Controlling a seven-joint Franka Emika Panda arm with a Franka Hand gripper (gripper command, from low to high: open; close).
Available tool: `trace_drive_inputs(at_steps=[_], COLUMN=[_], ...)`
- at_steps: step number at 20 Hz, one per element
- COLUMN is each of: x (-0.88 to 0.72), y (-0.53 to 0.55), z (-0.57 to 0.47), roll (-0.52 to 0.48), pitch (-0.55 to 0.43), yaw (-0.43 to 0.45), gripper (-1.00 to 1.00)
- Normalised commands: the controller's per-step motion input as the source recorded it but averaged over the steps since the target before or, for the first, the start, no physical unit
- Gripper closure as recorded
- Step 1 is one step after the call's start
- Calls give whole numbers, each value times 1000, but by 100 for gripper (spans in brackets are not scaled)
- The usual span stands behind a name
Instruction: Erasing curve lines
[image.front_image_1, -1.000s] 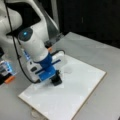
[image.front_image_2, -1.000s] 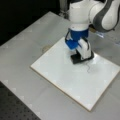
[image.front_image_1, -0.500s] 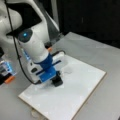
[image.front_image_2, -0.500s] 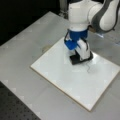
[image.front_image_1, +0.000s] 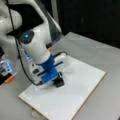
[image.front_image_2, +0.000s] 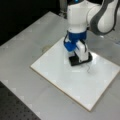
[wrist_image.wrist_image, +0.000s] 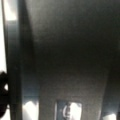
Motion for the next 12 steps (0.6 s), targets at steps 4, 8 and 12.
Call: trace_drive_inputs(at_steps=[4, 8, 12], x=[-298, -312, -320], y=[330, 386, 404], z=[-413, -417, -421], roll=[9, 23, 26], pitch=[-236, -229, -236], yaw=[-146, -146, -172], gripper=[100, 100, 100])
